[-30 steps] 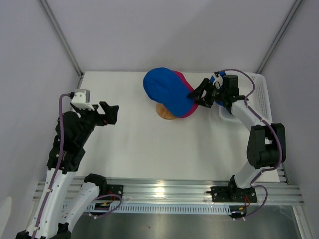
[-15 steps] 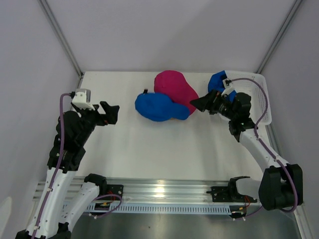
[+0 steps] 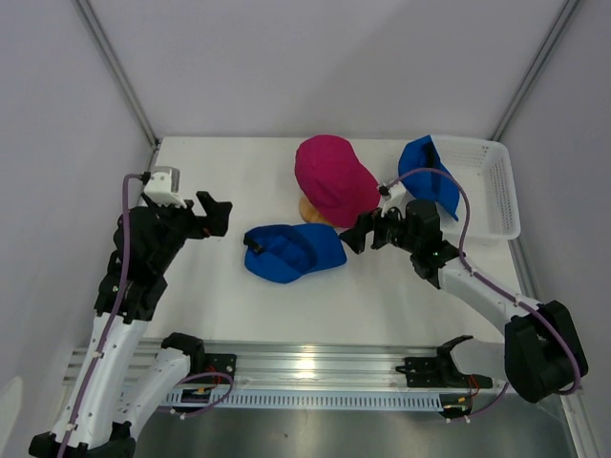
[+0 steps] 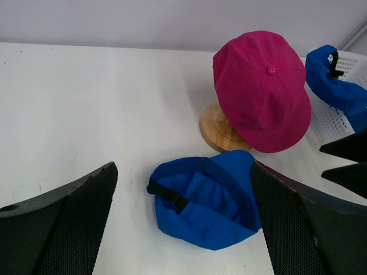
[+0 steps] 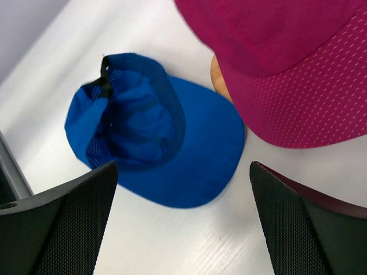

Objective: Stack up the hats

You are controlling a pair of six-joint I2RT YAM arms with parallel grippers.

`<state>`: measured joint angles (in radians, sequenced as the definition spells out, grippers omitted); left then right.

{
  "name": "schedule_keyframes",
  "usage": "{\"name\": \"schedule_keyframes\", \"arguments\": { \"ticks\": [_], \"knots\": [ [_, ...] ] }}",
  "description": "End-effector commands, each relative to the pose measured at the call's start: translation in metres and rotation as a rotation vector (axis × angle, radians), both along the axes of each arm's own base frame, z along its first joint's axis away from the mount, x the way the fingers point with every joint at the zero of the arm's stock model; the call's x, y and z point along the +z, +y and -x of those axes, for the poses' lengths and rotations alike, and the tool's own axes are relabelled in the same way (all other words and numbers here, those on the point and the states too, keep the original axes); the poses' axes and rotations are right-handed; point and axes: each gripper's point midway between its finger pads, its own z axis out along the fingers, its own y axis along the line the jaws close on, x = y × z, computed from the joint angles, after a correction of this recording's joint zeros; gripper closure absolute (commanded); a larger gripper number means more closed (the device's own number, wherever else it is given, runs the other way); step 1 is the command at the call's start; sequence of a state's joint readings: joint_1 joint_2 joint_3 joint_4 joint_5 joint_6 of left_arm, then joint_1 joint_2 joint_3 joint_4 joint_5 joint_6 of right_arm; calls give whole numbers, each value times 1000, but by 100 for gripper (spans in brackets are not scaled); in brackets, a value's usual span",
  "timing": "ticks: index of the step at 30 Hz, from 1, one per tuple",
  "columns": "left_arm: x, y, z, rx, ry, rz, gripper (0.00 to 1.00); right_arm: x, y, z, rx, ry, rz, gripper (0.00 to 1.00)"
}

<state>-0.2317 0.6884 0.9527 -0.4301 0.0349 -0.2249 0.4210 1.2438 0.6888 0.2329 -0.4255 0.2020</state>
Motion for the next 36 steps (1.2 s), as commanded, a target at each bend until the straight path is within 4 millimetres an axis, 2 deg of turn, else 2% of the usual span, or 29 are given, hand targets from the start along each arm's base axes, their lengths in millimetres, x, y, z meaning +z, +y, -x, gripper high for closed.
{"name": "schedule_keyframes", "arguments": {
  "ticks": [1, 2, 4, 5, 6, 8, 9, 11, 12, 13, 14, 15, 17, 18, 20, 22, 23, 27, 31, 33, 36],
  "knots": [
    [7, -1, -6, 3, 5, -9, 1, 5, -3, 7, 0, -144, 109, 1],
    [6, -1, -8, 11, 21, -5, 1, 2, -1, 11, 6, -142, 119, 1],
    [-12, -3, -15, 29, 110, 14, 1, -4, 11, 26, 41, -152, 127, 1],
    [-6, -5, -17, 31, 119, 36, 1, -7, 13, 28, 32, -157, 136, 1],
    [-11, -10, -17, 35, 167, 83, 0, -8, 17, 32, 42, -163, 142, 0],
    [-35, -15, -18, 45, 301, 117, 0, -15, 28, 43, 62, -177, 184, 0],
    [-53, -18, -16, 79, 402, 165, 1, -19, 39, 51, 93, -180, 204, 0],
    [-72, -21, -15, 118, 478, 222, 0, -27, 44, 54, 90, -168, 243, 1],
    [-95, -24, -10, 153, 548, 272, 0, -29, 48, 55, 111, -185, 272, 2],
    [-99, -27, -12, 164, 552, 302, 0, -38, 53, 60, 128, -168, 299, 3],
    [-105, -30, -12, 178, 561, 329, 1, -37, 57, 59, 127, -170, 305, 4],
    [-117, -38, -8, 187, 597, 359, 0, -40, 59, 59, 122, -167, 318, 5],
    [-133, -39, -6, 251, 628, 345, 1, -43, 57, 56, 104, -165, 347, 6],
    [-136, -50, -1, 249, 640, 337, 1, -43, 53, 52, 77, -166, 362, 6],
    [-144, -45, -2, 331, 635, 302, 0, -41, 47, 48, 40, -174, 376, 6],
    [-167, -58, 2, 356, 688, 292, 1, -33, 42, 50, 28, -194, 364, 5],
    [-170, -57, 3, 362, 694, 285, 0, -35, 41, 51, 30, -189, 372, 5],
    [-213, -85, 9, 372, 820, 318, 1, -29, 39, 63, 68, -206, 342, 6],
    [-225, -102, 4, 361, 843, 335, 1, -38, 39, 71, 93, -217, 346, 8],
    [-224, -107, 1, 339, 838, 333, 1, -43, 43, 71, 101, -222, 382, 11],
    [-224, -110, -5, 315, 823, 322, 1, -68, 49, 74, 114, -212, 518, 12]
  ]
}}
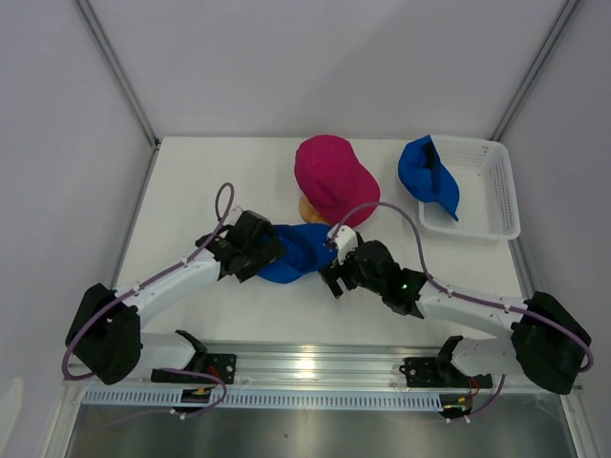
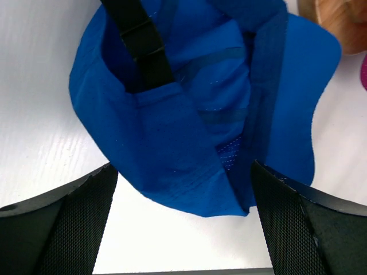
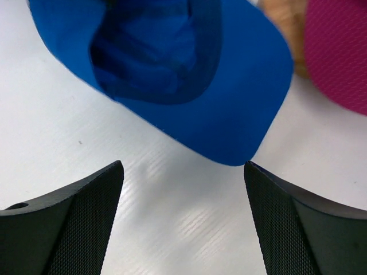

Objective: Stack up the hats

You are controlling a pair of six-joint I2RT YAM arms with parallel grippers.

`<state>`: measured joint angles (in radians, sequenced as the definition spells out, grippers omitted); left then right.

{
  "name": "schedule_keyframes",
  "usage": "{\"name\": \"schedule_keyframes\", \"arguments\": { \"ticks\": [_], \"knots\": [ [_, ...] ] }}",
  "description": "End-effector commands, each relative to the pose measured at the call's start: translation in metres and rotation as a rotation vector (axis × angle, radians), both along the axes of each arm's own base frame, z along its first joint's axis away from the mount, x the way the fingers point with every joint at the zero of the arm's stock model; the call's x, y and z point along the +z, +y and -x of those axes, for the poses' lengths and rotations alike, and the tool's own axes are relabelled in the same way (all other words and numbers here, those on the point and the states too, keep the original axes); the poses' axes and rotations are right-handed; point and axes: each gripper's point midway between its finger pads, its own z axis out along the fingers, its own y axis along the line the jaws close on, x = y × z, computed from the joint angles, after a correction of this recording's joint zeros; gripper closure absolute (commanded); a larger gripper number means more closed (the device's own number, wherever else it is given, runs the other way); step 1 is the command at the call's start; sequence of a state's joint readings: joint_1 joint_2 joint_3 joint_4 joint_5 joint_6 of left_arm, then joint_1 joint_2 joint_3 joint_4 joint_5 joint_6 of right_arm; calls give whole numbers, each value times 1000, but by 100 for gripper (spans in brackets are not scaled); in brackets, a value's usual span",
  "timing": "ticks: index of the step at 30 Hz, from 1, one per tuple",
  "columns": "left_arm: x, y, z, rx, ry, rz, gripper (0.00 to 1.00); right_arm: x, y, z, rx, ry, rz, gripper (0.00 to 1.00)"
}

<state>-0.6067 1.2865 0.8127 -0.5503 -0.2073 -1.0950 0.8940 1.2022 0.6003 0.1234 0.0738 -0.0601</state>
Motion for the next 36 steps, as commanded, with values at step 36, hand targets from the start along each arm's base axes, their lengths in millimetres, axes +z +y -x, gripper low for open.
{"name": "schedule_keyframes", "arguments": {
  "ticks": [36],
  "knots": [
    [10, 38, -19, 52, -113, 80, 1, -8, 58, -39, 69, -379, 432, 8]
  ]
}}
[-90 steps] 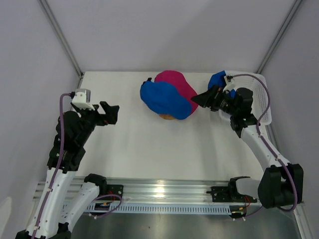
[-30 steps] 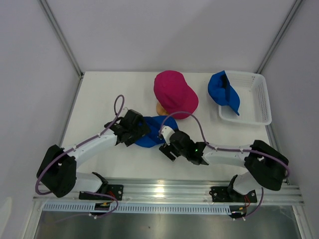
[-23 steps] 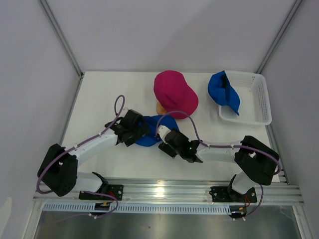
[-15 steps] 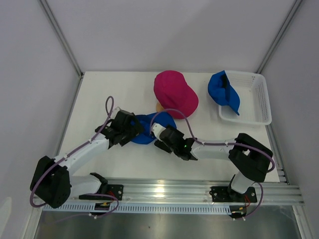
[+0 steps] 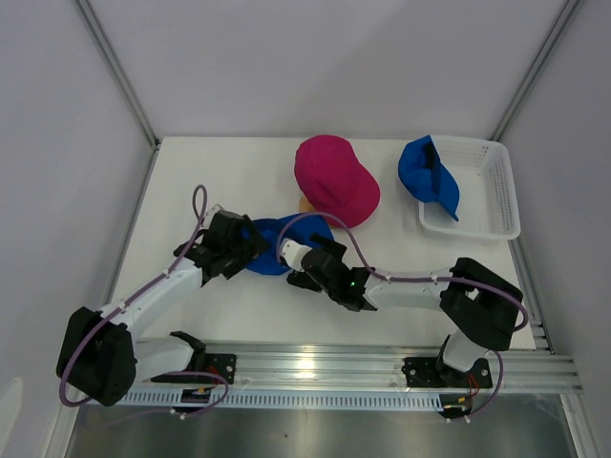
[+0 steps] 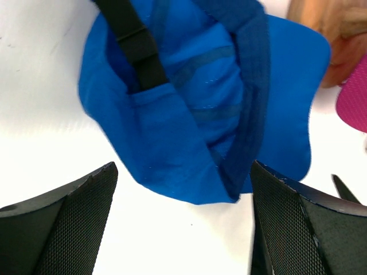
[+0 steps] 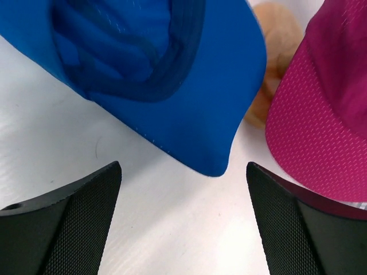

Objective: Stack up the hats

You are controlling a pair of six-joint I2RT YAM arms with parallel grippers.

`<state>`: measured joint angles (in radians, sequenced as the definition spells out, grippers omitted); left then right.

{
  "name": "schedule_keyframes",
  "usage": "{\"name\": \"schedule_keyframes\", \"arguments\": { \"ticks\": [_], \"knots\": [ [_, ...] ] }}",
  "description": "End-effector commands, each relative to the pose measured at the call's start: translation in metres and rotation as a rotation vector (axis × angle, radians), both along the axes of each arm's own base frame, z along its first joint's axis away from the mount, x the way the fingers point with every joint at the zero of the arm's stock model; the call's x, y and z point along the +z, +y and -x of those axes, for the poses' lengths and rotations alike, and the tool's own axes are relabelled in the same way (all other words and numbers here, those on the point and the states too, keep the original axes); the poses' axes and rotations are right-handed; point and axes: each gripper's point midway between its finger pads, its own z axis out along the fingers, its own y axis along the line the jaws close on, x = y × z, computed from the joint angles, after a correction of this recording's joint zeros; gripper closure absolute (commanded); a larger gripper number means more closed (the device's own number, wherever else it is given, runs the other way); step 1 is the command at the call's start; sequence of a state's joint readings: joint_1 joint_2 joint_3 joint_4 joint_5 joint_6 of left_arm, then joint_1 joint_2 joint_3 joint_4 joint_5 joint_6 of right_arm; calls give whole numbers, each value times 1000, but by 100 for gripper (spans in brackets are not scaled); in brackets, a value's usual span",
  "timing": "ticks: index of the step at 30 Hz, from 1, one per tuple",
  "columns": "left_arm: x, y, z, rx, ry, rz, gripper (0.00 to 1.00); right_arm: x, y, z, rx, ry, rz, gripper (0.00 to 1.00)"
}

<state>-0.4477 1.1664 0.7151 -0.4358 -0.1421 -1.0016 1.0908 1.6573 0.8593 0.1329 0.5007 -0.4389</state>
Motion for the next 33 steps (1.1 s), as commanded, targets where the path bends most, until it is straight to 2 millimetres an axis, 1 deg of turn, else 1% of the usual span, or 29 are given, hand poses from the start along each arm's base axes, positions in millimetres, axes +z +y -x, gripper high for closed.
{"name": "schedule_keyframes", "arguments": {
  "ticks": [1, 2, 4, 5, 6, 8, 10, 11, 13, 15, 16, 17, 18, 19, 20, 21, 22, 23, 25, 26, 28, 29, 30, 31, 32, 33],
  "knots": [
    [-1, 6, 0, 9, -15, 20, 0, 31, 19, -2, 85, -63, -89, 9],
    [-2, 7, 1, 8, -15, 17, 0, 19, 20, -4, 92, -40, -67, 9],
    [1, 8, 1, 2, -25, 20, 1, 16, 25, -10, 97, -39, -43, 10],
    [0, 10, 3, 3, -22, 17, 0, 11, 25, -12, 97, -34, -20, 11],
    [2, 11, 3, 7, -29, 18, 1, 5, 29, -16, 98, -27, 0, 11],
    [3, 14, 4, 10, -35, 18, 1, -4, 33, -17, 114, -2, 14, 13],
    [6, 19, 4, 17, -47, 14, 1, -11, 35, -23, 107, 16, 19, 14],
    [8, 20, 4, 17, -52, 13, 1, -15, 34, -25, 101, 23, 25, 16],
    [13, 26, 5, 25, -67, 6, 0, -24, 25, -32, 68, 27, 58, 18],
    [20, 30, 6, 32, -88, -5, 0, -25, 20, -35, 41, 48, 70, 25],
    [22, 32, 6, 38, -95, -8, 1, -24, 18, -38, 29, 56, 64, 39],
    [28, 34, 7, 42, -116, -8, 1, -17, 17, -38, 27, 63, 45, 49],
    [30, 38, 8, 50, -123, -18, 0, -14, 20, -35, 32, 91, 6, 60],
    [34, 40, 8, 56, -134, -23, 1, -10, 22, -32, 35, 106, -22, 82],
    [37, 44, 11, 58, -141, -35, 1, 0, 27, -25, 44, 137, -81, 93],
    [43, 46, 10, 64, -153, -35, 1, 4, 29, -20, 71, 157, -94, 99],
    [50, 48, 10, 64, -169, -46, 0, 7, 32, -14, 73, 194, -136, 100],
    [62, 51, 9, 69, -201, -46, 0, 13, 38, -3, 119, 246, -178, 100],
    [71, 59, 12, 75, -224, -80, 0, 18, 43, 9, 126, 323, -243, 100],
    [84, 60, 11, 78, -255, -81, 1, 32, 48, 19, 183, 388, -312, 100],
    [97, 68, 17, 81, -292, -106, 1, 54, 52, 30, 257, 486, -423, 100],
    [109, 71, 18, 81, -322, -109, 1, 73, 62, 50, 360, 608, -537, 100],
    [123, 74, 22, 76, -358, -118, 1, 98, 52, 41, 381, 623, -625, 100],
    [134, 79, 23, 89, -390, -129, 1, 114, 48, 42, 411, 651, -679, 100],
    [140, 82, 25, 92, -407, -138, 1, 137, 50, 48, 477, 708, -767, 100],
    [150, 86, 28, 90, -436, -153, 1, 150, 39, 36, 466, 710, -813, 100]
  ]
}}
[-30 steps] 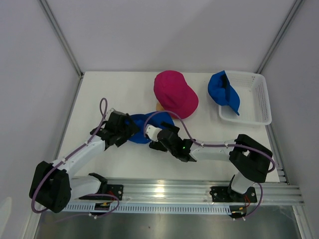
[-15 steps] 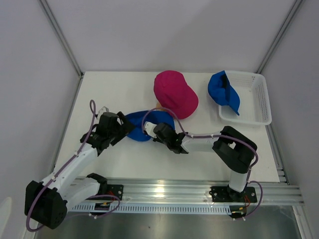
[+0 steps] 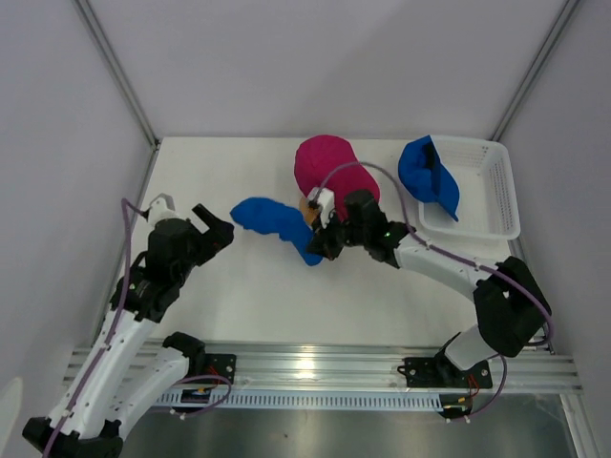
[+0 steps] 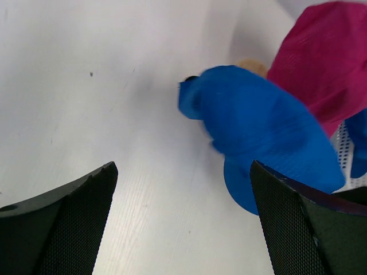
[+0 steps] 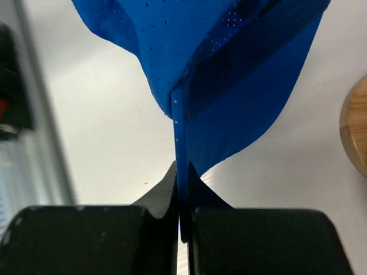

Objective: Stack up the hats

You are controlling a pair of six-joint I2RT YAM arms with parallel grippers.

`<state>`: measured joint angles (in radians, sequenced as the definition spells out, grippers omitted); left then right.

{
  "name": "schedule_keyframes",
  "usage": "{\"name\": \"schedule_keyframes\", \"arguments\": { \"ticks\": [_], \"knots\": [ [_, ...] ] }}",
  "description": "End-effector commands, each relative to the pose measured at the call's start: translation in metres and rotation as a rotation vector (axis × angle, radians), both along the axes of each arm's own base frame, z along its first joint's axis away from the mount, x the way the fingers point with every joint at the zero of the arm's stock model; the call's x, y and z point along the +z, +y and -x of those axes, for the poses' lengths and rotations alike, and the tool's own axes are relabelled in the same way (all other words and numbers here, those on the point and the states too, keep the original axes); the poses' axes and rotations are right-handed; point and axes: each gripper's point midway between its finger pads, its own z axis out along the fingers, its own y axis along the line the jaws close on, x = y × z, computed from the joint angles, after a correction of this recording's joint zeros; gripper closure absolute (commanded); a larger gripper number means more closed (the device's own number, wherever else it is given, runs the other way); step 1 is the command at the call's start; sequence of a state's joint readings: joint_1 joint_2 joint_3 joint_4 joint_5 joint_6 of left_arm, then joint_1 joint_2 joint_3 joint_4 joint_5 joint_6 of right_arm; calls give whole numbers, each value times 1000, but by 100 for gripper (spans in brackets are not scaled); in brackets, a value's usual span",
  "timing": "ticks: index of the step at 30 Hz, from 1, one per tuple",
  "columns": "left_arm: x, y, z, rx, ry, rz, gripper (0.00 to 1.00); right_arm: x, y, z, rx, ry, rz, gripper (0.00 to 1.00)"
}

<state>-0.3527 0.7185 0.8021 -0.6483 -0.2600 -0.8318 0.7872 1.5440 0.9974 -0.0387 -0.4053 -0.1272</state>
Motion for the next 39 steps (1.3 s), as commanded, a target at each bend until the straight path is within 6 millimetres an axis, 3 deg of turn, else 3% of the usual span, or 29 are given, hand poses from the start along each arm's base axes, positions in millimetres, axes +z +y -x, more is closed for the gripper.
{"name": "schedule_keyframes", "arguments": {
  "ticks": [1, 3, 4, 5, 8, 12, 16, 20, 24, 30, 35, 37, 39],
  "knots": [
    [47, 23, 8, 37, -130, -76, 0, 112, 5, 8, 162, 125, -350, 100],
    [58, 28, 10, 47, -171, -88, 1, 125, -2, 0, 121, 222, -354, 100],
    [64, 30, 12, 45, -194, -96, 1, 129, -8, -17, 79, 254, -363, 100],
    [71, 33, 15, 52, -222, -93, 1, 151, -9, -25, 80, 260, -400, 100],
    [81, 37, 18, 63, -270, -100, 1, 183, -16, -50, 41, 356, -511, 100],
    [85, 38, 17, 55, -283, -116, 0, 193, -31, -81, -45, 544, -584, 100],
    [80, 34, 14, 29, -265, -127, 0, 167, -51, -102, -114, 746, -572, 100],
    [76, 28, 10, 3, -255, -126, 0, 138, -68, -105, -104, 866, -566, 100],
    [76, 21, 6, -27, -251, -124, 0, 120, -80, -112, -140, 904, -560, 99],
    [73, 18, 5, -39, -243, -117, 1, 103, -117, -121, -240, 894, -557, 92],
    [72, 13, 3, -61, -251, -100, 1, 93, -139, -127, -308, 874, -539, 70],
    [70, 10, 2, -68, -241, -95, 1, 89, -142, -125, -323, 859, -525, 58],
    [69, 8, 0, -79, -238, -91, 1, 93, -144, -124, -334, 815, -520, 51]
  ]
}}
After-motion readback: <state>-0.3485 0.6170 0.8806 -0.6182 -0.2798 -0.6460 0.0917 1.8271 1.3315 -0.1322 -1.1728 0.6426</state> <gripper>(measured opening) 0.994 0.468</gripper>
